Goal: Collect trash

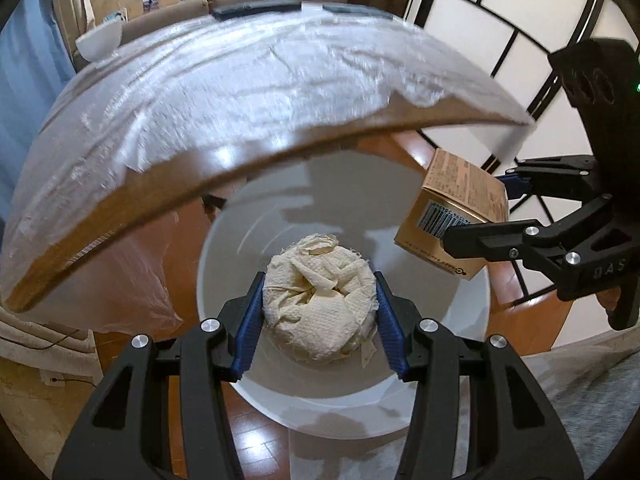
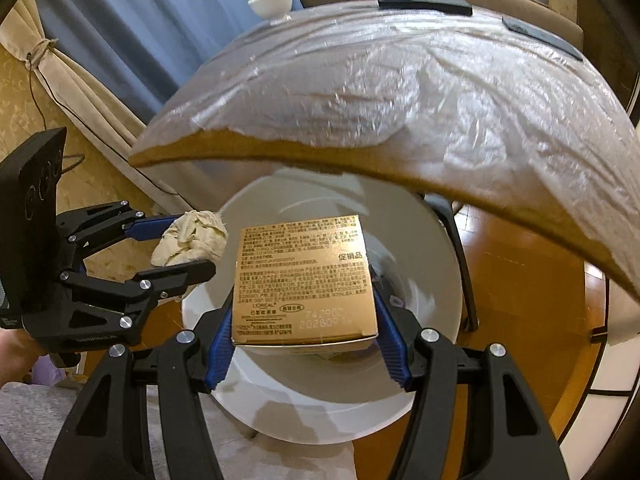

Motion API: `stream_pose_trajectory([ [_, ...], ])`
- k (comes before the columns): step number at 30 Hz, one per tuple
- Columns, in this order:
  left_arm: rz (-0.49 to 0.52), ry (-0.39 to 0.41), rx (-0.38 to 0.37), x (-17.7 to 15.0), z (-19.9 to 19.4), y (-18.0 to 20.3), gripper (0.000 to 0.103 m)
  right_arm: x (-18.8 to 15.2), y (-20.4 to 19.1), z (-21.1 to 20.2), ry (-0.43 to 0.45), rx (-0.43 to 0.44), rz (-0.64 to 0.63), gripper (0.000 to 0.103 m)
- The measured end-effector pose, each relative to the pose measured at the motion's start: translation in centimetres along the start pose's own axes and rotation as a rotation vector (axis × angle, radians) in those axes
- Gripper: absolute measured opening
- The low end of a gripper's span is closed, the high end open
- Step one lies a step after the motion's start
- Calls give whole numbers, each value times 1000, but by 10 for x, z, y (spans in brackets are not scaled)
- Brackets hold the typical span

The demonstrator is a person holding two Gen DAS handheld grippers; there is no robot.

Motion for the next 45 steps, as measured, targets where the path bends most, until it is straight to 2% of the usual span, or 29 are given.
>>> stream_pose_trajectory([
  [11, 14, -118, 20, -20, 50, -3, 53, -15, 17, 39, -74, -47, 27, 60],
  [12, 15, -136, 20, -22, 54, -3, 54, -15, 18, 43, -82, -50, 33, 61],
  [14, 12, -154, 36, -22, 58, -4, 78, -16, 24, 47, -91, -77, 48, 61],
  [16, 5, -146, 32, -21, 56, -4, 80, -17, 26, 45, -84, -68, 54, 64],
  [17, 2, -144, 32, -14, 55, -3, 80, -16, 27, 41, -75, -74, 58, 70],
  [20, -23, -116, 31, -6, 41, -7, 80, -10, 28, 22, -27, -78, 67, 72],
  [23, -45, -25, 16, 14, 7, -12, 80, 12, 26, -14, 77, -95, 62, 80],
  [24, -52, 25, 26, 27, -9, -17, 83, 21, 25, -27, 115, -99, 62, 85],
  [26, -71, 103, 45, 47, -30, -26, 98, 46, 32, -53, 202, -125, 70, 90],
  [28, -98, 192, 78, 74, -50, -47, 100, 67, 42, -69, 262, -155, 74, 94],
  [30, -122, 230, 114, 98, -55, -71, 100, 94, 69, -84, 312, -226, 91, 98],
  [33, -172, 251, 187, 132, -46, -113, 100, 133, 108, -92, 350, -317, 110, 98],
  [38, -277, 211, 207, 166, -12, -170, 100, 179, 177, -86, 353, -431, 148, 98],
  [45, -369, 168, 260, 196, 30, -223, 100, 226, 248, -65, 352, -480, 202, 98],
])
Point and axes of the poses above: each gripper's, at about its wrist camera, not at the fingertips, and z roughly the way its jaws point, y to its right, x to its top, the point moved 8 cm from there along z, roughly the way its jaws point, and after that the axes turned 5 degrees about x, right-handed, at the moved point
